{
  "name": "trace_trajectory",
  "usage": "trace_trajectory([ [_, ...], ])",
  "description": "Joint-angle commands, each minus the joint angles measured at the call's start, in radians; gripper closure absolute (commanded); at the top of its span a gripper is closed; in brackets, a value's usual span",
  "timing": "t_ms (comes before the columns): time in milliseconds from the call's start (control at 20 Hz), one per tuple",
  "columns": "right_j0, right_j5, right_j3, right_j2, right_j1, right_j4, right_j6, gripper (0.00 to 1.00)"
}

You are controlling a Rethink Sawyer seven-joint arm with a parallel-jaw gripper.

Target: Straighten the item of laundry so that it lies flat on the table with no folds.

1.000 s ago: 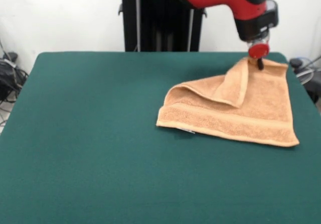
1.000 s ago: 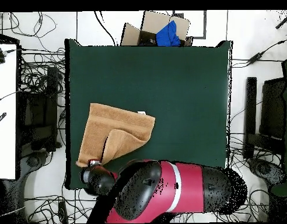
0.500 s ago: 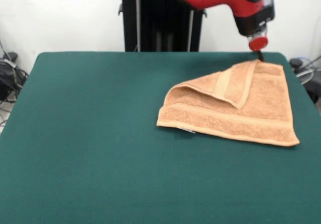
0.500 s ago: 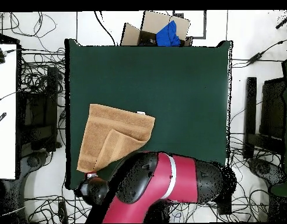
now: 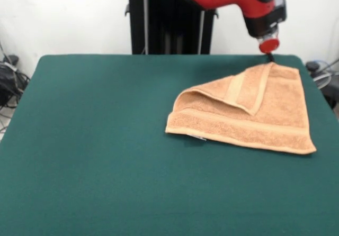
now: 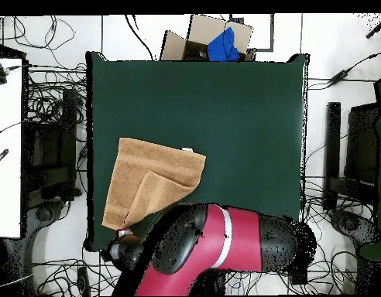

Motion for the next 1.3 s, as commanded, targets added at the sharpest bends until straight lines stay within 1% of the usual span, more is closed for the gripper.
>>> trace_trajectory([
  [50,0.053,0.266,-0.152,-0.112,-0.211,0.157,0.020,0.00],
  [200,0.036,0.392,-0.170,-0.101,-0.289,0.155,0.009,0.00],
  [250,0.017,0.442,-0.167,-0.083,-0.327,0.153,0.008,0.00],
  [350,0.010,0.537,-0.172,-0.077,-0.397,0.159,0.013,0.00],
  [400,0.015,0.573,-0.180,-0.083,-0.421,0.158,0.016,0.00],
  [450,0.047,0.634,-0.207,-0.120,-0.461,0.159,0.023,0.00],
  [600,0.052,0.744,-0.250,-0.130,-0.517,0.145,0.034,0.00],
  [650,0.077,0.772,-0.281,-0.162,-0.535,0.129,0.040,0.00],
  [800,0.111,0.836,-0.355,-0.207,-0.554,0.088,0.056,0.00],
  [1000,0.122,0.875,-0.451,-0.232,-0.548,0.037,0.028,0.00],
  [1200,0.134,0.868,-0.543,-0.260,-0.503,0.012,0.023,0.00],
  [1300,0.133,0.875,-0.597,-0.269,-0.478,-0.008,-0.002,0.00],
])
